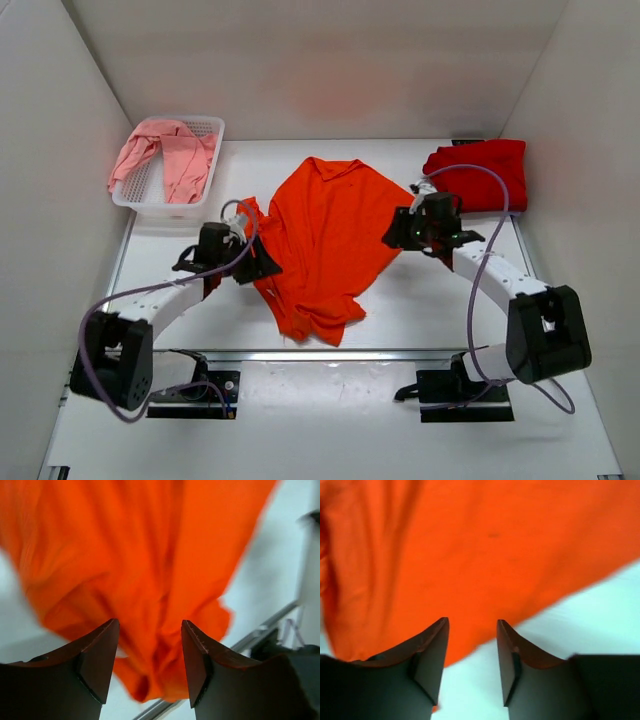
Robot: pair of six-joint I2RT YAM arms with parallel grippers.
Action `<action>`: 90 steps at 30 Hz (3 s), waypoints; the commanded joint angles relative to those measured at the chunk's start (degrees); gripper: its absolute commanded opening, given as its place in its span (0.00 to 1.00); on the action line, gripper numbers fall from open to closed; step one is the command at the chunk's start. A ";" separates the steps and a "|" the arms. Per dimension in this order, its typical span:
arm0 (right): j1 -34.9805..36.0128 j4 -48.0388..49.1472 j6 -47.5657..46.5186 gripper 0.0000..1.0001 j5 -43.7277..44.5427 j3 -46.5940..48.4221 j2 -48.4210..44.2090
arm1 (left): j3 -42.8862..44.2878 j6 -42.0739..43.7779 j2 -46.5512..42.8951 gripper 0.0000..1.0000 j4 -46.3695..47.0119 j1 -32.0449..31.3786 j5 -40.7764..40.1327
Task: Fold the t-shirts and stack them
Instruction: Flatten out the tshirt
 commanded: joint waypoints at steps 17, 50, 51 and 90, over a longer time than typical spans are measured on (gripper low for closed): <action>-11.16 -8.68 -5.55 0.00 5.34 15.58 23.89 | 16.96 8.90 29.03 0.60 -5.12 -1.83 -15.63; -16.50 -18.70 -8.26 0.58 11.78 12.31 6.31 | 30.36 12.59 14.58 0.76 -12.76 5.92 -6.66; -17.49 -19.49 -8.87 0.59 11.52 12.23 6.57 | 25.29 12.25 12.81 0.76 -13.38 4.87 -6.93; -27.60 -14.83 -3.26 0.41 2.74 13.01 22.74 | 0.36 6.89 15.78 0.00 -7.76 -6.04 -13.34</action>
